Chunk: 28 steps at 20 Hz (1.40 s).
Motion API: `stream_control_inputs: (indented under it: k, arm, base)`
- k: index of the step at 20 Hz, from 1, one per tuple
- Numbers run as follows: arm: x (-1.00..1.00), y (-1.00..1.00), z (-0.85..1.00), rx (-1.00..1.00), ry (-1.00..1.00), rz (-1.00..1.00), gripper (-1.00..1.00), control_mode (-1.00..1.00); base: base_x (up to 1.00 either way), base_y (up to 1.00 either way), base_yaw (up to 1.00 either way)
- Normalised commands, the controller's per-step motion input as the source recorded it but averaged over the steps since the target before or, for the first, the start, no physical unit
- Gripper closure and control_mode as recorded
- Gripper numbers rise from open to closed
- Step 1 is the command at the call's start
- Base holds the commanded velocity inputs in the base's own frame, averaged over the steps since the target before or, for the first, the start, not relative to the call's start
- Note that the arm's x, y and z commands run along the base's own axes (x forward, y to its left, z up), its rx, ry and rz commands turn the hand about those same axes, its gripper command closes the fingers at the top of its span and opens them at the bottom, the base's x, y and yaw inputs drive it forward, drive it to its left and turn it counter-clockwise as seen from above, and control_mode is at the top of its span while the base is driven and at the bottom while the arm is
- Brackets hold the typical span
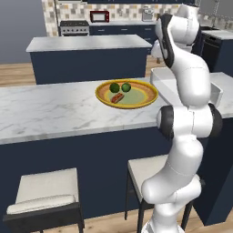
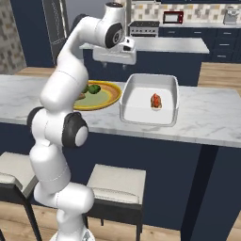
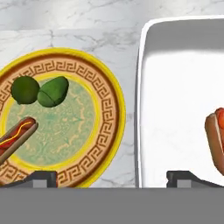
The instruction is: Place one cooked food and one vegetable from the large plate to each tupperware container.
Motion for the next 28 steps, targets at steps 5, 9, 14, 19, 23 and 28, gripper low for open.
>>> stream_control_inputs:
  k: [5,9,14,19,23,28]
  arm:
    - [0.08,0.95,-0.46,0.05,-0.07,0.00,-1.00,-1.00]
    - [0.29,0.63,-0.39,-0.06,0.05,0.00,-1.00,-1.00]
    - [0.17,0.14,-0.40,-0.05,-0.05,0.01,-1.00,-1.00]
    - [0.37,0.00,-0.29,-0.02,-0.03,0.00,-1.00,-1.00]
    - [0.13,0.08,-0.06,0.00,-0.05,0.03,-1.00,-1.00]
    - [0.24,0.06,-0.09,-0.05,-0.02,0.01,-1.00,-1.00]
  base:
    - [0.00,0.00,0.00]
    - [0.00,0.00,0.00]
    - [0.00,0.00,0.00]
    - [0.00,0.00,0.00]
    - [0.00,0.00,0.00]
    - [0.00,0.00,0.00]
